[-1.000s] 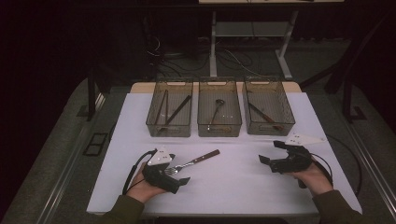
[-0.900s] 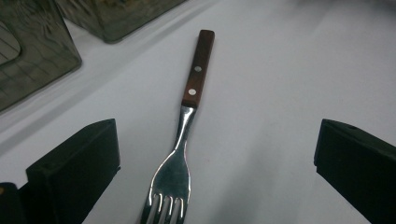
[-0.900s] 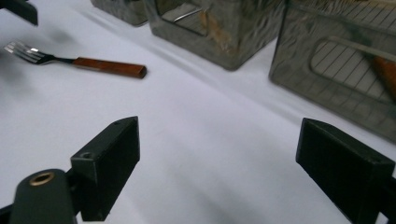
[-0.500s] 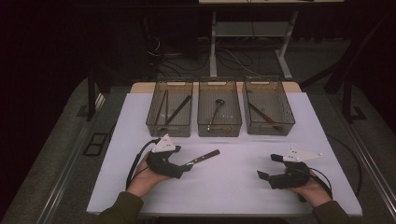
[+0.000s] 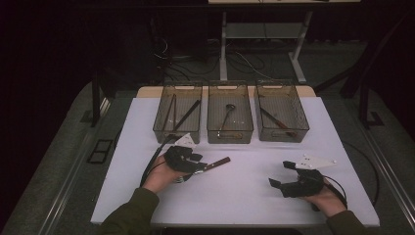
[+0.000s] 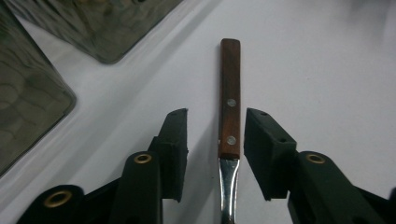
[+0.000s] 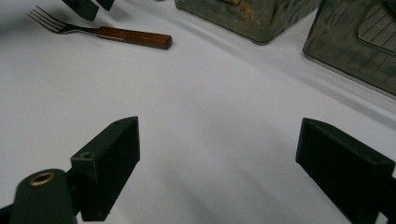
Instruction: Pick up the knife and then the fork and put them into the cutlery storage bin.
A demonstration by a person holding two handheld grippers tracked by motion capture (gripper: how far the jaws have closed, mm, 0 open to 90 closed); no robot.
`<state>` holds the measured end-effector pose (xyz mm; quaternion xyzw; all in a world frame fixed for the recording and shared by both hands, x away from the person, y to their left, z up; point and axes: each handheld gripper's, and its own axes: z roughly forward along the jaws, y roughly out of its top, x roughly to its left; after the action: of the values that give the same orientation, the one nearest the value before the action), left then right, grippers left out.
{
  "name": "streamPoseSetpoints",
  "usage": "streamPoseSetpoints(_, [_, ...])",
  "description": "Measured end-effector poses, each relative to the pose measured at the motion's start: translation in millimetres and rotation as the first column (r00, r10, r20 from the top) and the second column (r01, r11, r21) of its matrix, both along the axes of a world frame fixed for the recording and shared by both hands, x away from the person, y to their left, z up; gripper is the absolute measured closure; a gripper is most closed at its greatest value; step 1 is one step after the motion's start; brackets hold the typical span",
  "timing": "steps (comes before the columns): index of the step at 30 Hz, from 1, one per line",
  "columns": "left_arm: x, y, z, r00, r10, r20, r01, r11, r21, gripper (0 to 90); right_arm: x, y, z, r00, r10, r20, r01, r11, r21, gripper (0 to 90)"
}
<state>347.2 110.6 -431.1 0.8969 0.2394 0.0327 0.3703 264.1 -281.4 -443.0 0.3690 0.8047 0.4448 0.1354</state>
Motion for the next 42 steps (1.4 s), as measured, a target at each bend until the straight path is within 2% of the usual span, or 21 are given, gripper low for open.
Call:
streamPoseSetpoints(5, [2.3,-6.6,-3.8,0.9995,-0.031,-0.011,0.031,0.9990,0.033,66.0,0.5,0.0,0.0,1.0000,-0.003,0.000,0.003,1.000,0.003,13.5])
streamPoseSetpoints(13, [1.3,-12.0,-6.6,0.9971,-0.069,-0.032,0.070,0.9966,0.044,70.4,0.6,0.7,0.5,1.0000,-0.002,0.000,0.002,1.000,0.005,13.5])
streamPoseSetpoints(19, [-0.6,-15.6,-8.9,0.9969,-0.075,-0.025,0.077,0.9945,0.071,73.8,0.4,-0.2,1.4,1.0000,-0.006,0.005,0.006,1.000,0.009,13.5])
streamPoseSetpoints(22, [-0.4,-15.0,-9.2,0.9952,-0.098,0.001,0.097,0.9914,0.088,75.7,0.4,-0.3,1.6,1.0000,-0.005,0.005,0.005,1.000,0.011,13.5])
streamPoseSetpoints(23, [-2.7,-15.8,-9.9,0.9962,-0.087,-0.001,0.087,0.9930,0.080,75.8,0.4,-0.2,1.5,1.0000,-0.005,0.005,0.005,1.000,0.011,13.5])
streamPoseSetpoints(24, [-1.8,-15.3,-9.5,0.9935,-0.111,0.021,0.109,0.9893,0.097,75.8,0.5,-0.2,1.4,1.0000,-0.003,0.006,0.003,1.000,0.011,13.5])
streamPoseSetpoints(26, [-4.6,-16.1,-10.5,0.9942,-0.103,0.028,0.101,0.9909,0.089,75.9,0.7,-0.2,1.2,1.0000,0.001,0.006,-0.001,1.000,0.013,13.5])
streamPoseSetpoints(30, [-3.8,-14.5,-11.0,0.9921,-0.121,0.035,0.117,0.9893,0.087,76.8,1.2,0.4,1.0,0.9999,0.013,0.005,-0.013,1.000,0.020,13.5])
streamPoseSetpoints(34, [-2.7,-13.0,-11.2,0.9916,-0.126,0.028,0.124,0.9893,0.077,77.1,2.2,1.5,0.4,0.9996,0.026,-0.009,-0.025,0.999,0.024,13.5])
streamPoseSetpoints(38, [-2.6,-12.1,-9.8,0.9902,-0.139,0.018,0.137,0.9873,0.080,77.2,4.2,3.9,1.3,0.9982,0.054,-0.027,-0.054,0.999,-0.003,13.7])
streamPoseSetpoints(42, [-5.2,-12.1,-7.6,0.9889,-0.149,-0.003,0.149,0.9868,0.065,77.2,5.9,6.5,6.8,0.9953,0.087,-0.042,-0.088,0.996,-0.012,13.7])
